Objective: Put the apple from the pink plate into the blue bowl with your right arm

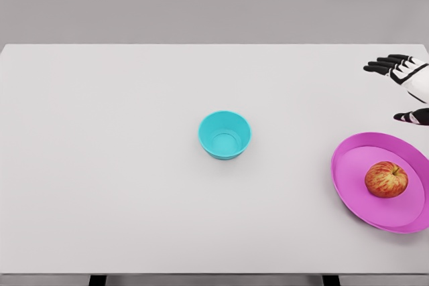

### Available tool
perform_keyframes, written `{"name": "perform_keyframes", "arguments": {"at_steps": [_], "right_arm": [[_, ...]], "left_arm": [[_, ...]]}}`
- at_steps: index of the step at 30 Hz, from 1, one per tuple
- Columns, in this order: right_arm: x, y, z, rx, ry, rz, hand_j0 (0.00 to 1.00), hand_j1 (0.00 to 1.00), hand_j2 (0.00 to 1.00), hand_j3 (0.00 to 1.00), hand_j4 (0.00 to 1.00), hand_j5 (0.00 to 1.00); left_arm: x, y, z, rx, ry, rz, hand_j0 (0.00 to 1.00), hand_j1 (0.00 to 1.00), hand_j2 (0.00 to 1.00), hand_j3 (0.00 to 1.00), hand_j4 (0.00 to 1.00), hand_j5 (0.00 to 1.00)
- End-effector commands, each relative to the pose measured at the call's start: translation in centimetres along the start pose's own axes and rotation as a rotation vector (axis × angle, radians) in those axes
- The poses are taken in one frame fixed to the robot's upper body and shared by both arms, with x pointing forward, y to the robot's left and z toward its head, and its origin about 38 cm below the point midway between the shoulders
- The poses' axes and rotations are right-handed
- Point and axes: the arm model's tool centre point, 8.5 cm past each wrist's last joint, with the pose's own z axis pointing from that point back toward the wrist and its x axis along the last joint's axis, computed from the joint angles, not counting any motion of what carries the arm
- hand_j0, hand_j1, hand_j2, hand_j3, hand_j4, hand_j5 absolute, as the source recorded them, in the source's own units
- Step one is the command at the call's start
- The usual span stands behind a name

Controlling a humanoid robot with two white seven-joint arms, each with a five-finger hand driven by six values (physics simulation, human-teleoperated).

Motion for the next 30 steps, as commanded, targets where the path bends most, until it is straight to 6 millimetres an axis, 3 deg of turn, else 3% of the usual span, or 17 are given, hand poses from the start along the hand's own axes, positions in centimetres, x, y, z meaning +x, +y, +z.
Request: {"name": "perform_keyframes", "arguments": {"at_steps": [1,6,11,16,21,26,30], "right_arm": [[0.0,-0.1,0.0,-0.003,-0.001,-0.003,1.00,1.00,1.00,1.00,1.00,1.00],[-0.4,-0.9,0.9,0.034,0.013,0.026,1.00,1.00,1.00,1.00,1.00,1.00],[-0.7,-2.0,2.2,0.389,0.032,0.096,1.00,1.00,1.00,1.00,1.00,1.00],[0.5,-0.4,2.6,0.550,-0.005,0.075,1.00,1.00,1.00,1.00,1.00,1.00],[0.7,0.6,2.9,0.573,-0.009,0.057,1.00,1.00,1.00,1.00,1.00,1.00],[2.2,1.5,2.6,0.591,-0.056,0.058,1.00,1.00,1.00,1.00,1.00,1.00],[2.0,2.3,3.1,0.614,-0.046,0.047,1.00,1.00,1.00,1.00,1.00,1.00]], "left_arm": [[0.0,0.0,0.0,0.000,0.000,0.000,1.00,1.00,1.00,1.00,1.00,1.00],[0.0,0.0,0.0,0.000,0.000,0.000,1.00,1.00,1.00,1.00,1.00,1.00],[0.0,0.0,0.0,0.000,0.000,0.000,1.00,1.00,1.00,1.00,1.00,1.00],[0.0,0.0,0.0,0.000,0.000,0.000,1.00,1.00,1.00,1.00,1.00,1.00],[0.0,0.0,0.0,0.000,0.000,0.000,1.00,1.00,1.00,1.00,1.00,1.00],[0.0,0.0,0.0,0.000,0.000,0.000,1.00,1.00,1.00,1.00,1.00,1.00],[0.0,0.0,0.0,0.000,0.000,0.000,1.00,1.00,1.00,1.00,1.00,1.00]]}}
